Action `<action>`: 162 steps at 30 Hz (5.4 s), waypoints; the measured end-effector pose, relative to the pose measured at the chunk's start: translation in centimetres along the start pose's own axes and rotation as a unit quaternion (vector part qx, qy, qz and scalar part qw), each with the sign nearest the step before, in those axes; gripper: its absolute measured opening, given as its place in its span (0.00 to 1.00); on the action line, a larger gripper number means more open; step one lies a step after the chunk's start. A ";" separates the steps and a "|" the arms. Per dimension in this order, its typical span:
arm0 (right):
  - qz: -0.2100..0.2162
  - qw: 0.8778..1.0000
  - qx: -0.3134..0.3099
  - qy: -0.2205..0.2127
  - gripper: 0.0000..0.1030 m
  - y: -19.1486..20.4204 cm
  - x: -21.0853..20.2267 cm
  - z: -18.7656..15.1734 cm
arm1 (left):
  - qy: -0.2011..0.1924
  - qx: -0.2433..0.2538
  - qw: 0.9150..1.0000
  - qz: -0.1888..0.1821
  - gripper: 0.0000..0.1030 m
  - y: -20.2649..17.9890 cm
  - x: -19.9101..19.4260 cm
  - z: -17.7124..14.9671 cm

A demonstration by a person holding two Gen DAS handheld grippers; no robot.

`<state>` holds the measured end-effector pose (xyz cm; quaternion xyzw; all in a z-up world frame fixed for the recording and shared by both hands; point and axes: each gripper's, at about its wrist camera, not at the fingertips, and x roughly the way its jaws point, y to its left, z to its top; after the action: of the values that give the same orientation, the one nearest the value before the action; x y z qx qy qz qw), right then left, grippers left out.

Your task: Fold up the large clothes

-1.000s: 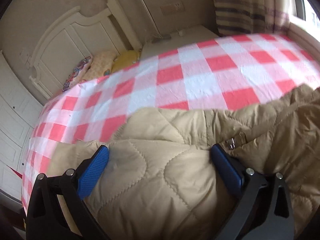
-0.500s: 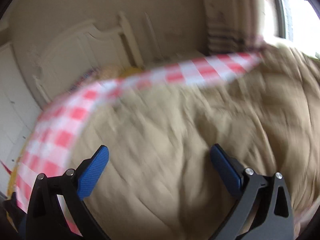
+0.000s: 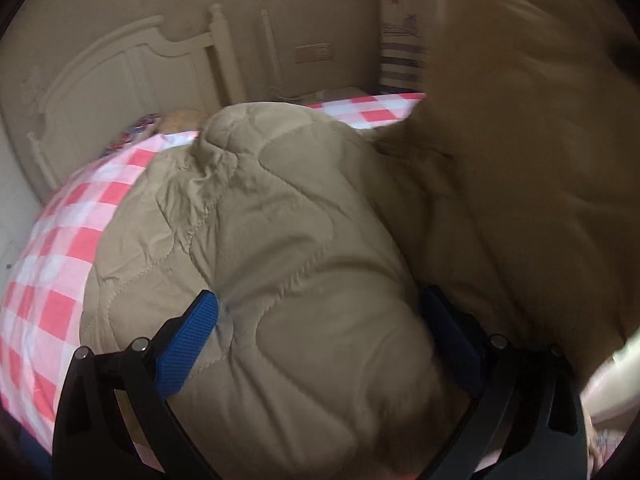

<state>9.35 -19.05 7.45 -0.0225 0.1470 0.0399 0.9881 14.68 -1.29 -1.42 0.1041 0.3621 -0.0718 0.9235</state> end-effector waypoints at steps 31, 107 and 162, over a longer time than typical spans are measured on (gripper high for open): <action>0.018 0.809 -0.582 -0.083 0.61 28.7 4.0 -14.7 | 0.048 -0.001 0.999 0.004 0.98 12.8 4.7 10.5; 0.234 0.959 -0.102 0.126 0.82 11.6 13.1 4.7 | -0.035 -0.166 0.983 0.066 0.98 18.0 3.3 1.5; 0.359 0.822 0.236 0.375 0.96 5.4 17.7 -4.6 | 0.042 -0.271 0.962 0.012 0.98 20.6 2.4 -1.4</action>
<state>24.41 -12.64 -2.30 0.2526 0.5088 0.3439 0.7476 19.74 18.84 -1.19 -0.1425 0.4051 0.0444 0.9020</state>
